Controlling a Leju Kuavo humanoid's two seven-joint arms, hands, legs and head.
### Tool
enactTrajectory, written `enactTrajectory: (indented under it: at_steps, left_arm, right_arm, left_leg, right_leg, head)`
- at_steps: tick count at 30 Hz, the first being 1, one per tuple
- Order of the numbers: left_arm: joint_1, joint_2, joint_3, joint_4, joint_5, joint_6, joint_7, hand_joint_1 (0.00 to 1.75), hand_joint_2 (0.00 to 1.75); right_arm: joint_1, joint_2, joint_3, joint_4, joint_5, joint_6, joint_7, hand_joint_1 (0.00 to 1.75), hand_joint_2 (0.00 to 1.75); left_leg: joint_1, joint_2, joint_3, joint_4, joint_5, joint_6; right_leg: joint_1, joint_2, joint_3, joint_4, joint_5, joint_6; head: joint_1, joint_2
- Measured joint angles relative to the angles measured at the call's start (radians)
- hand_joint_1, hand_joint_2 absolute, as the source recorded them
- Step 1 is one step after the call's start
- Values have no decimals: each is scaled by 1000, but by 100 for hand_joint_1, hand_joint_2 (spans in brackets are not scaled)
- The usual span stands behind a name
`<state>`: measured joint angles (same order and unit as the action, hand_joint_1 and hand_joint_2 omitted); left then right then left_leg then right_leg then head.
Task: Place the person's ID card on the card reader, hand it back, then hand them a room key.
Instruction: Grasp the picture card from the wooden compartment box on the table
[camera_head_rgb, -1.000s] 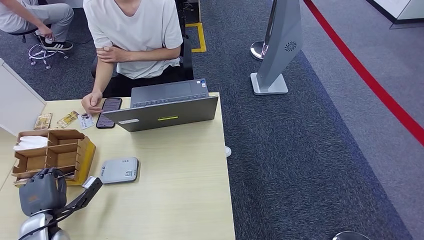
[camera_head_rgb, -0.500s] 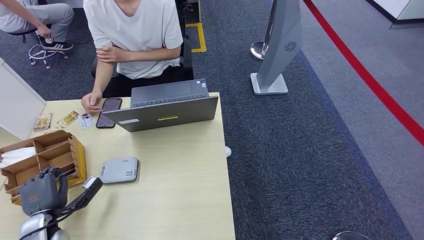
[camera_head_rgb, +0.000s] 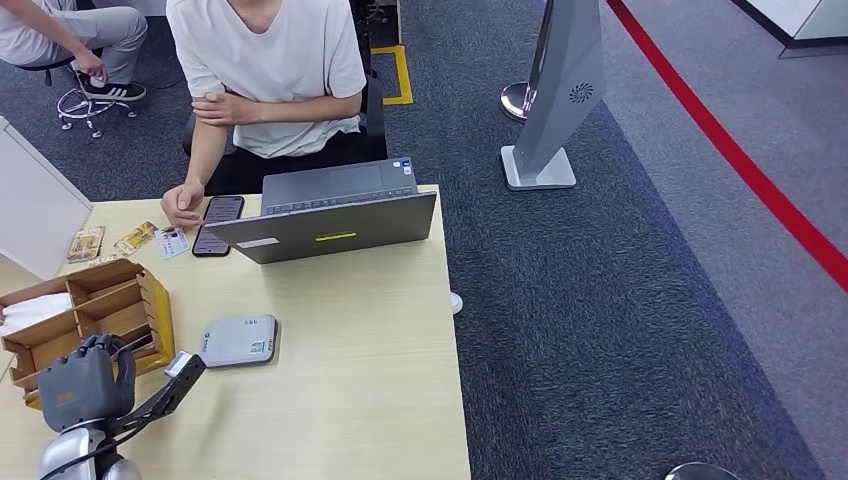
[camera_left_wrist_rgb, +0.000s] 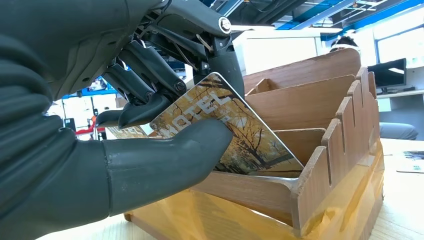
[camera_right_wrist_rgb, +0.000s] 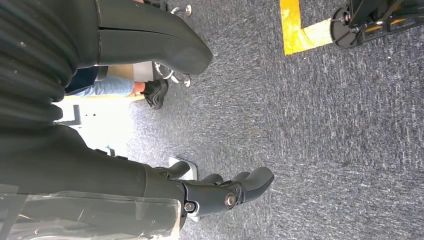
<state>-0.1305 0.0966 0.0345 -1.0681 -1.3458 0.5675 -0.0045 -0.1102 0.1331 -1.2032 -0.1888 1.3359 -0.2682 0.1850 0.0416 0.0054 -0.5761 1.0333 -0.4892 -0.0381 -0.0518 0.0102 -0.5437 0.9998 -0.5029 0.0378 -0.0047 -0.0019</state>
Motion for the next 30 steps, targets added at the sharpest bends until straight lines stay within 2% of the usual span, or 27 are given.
enactTrajectory:
  at_steps: [6, 10, 13, 16, 19, 25, 30]
  left_arm:
    - [7, -3, 0, -15, -8, 0, -7, 175, 175]
    - [32, -10, 0, -72, -20, -4, -13, 175, 175]
    - [88, -17, -19, -200, -32, -20, -21, 175, 175]
    - [148, -19, -71, -377, -45, -32, -34, 175, 175]
    - [184, -2, -138, -556, -47, -32, -44, 175, 175]
    - [163, 65, -264, -815, -9, -34, -58, 175, 175]
    - [115, 95, -304, -895, 21, -45, -55, 175, 175]
  right_arm:
    - [0, 0, 0, 0, -2, 0, 0, 0, 175]
    - [0, 0, 0, 0, -5, 0, 0, 0, 175]
    - [1, 0, 0, 0, -17, -1, 0, 0, 175]
    - [3, -1, -4, 0, -34, -1, 1, 0, 175]
    - [3, -1, -10, 0, -53, -2, 0, 0, 175]
    - [3, -1, -26, 0, -76, -4, -5, 0, 175]
    - [3, -1, -27, 0, -75, -4, -6, 0, 175]
  left_leg:
    - [0, 0, 0, 0, 0, 0]
    - [0, 0, 0, 0, 0, 0]
    - [0, 2, 0, 0, 0, 0]
    - [0, 0, -1, 0, 0, 0]
    - [0, 0, -2, 0, 0, 0]
    - [0, -1, -1, 0, 0, 0]
    - [0, -1, -1, 0, 1, 0]
  right_leg:
    - [0, 0, 0, 0, 0, 0]
    - [0, 0, 0, 0, 0, 0]
    - [0, 2, -1, 0, 0, 0]
    - [0, 0, -2, 0, 0, 0]
    - [0, -1, -2, 0, 0, 0]
    - [0, -1, -1, 0, 0, 0]
    - [0, -2, -1, 0, 0, 0]
  head:
    - [0, 0]
    - [0, 0]
    - [-1, 0]
    - [1, 0]
    - [2, 0]
    - [1, 0]
    - [2, 0]
